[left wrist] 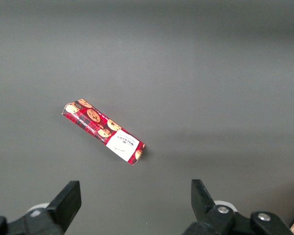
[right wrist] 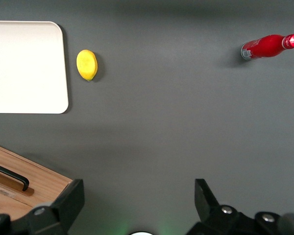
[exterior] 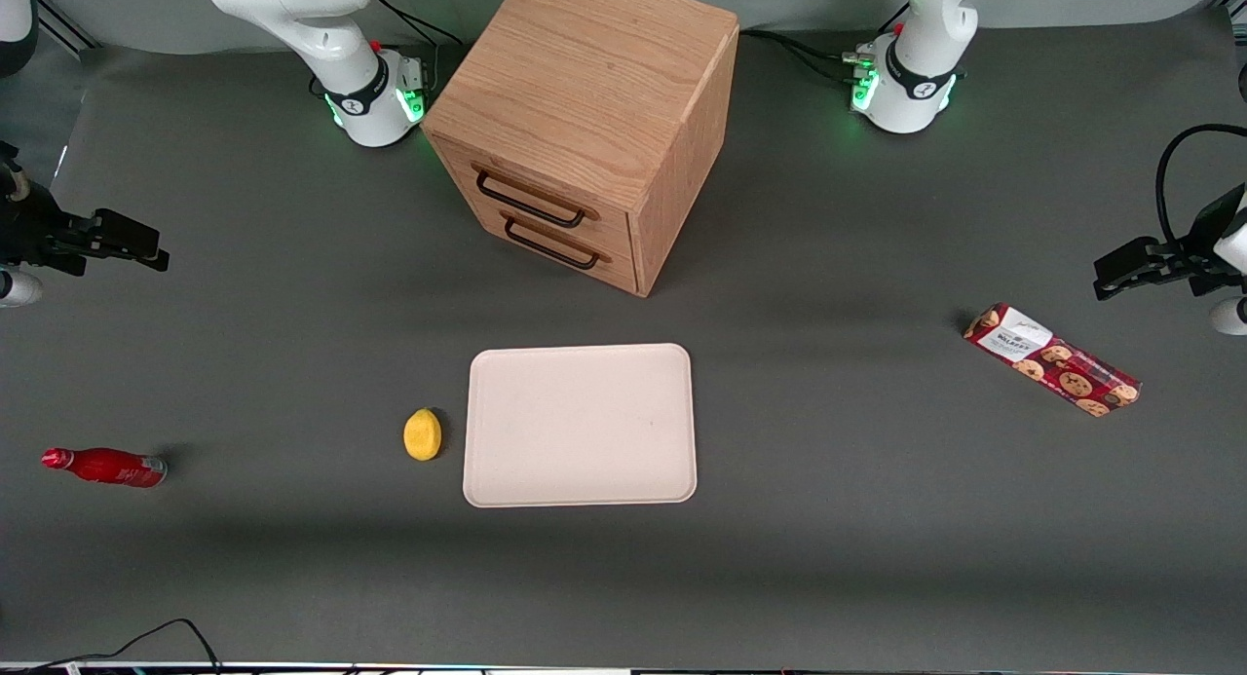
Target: Open upper drawer
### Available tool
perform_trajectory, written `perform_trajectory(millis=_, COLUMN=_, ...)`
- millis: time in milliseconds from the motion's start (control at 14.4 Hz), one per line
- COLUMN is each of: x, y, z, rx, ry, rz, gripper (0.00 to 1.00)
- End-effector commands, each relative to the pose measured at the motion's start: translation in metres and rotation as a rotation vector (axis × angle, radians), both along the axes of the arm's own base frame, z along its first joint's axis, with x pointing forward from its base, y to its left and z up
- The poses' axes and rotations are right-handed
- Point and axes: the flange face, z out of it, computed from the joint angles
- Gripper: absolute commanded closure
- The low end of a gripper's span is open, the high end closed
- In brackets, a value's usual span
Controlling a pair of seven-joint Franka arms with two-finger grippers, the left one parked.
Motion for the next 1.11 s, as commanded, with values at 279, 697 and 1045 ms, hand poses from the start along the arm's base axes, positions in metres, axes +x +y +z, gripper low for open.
perform_trajectory(millis=279, x=0.0016, y=-0.0013, z=0.0046, rx=0.004, ry=-0.007, rz=-0.024, gripper=0.0)
perform_trajectory(millis=697, x=0.0014, y=-0.0015, z=0.0037, rx=0.003, ry=-0.004, rz=-0.016, gripper=0.0)
perform_trajectory(millis=1045, x=0.0004, y=-0.0015, z=0.006, rx=0.003, ry=-0.007, rz=-0.01, gripper=0.0)
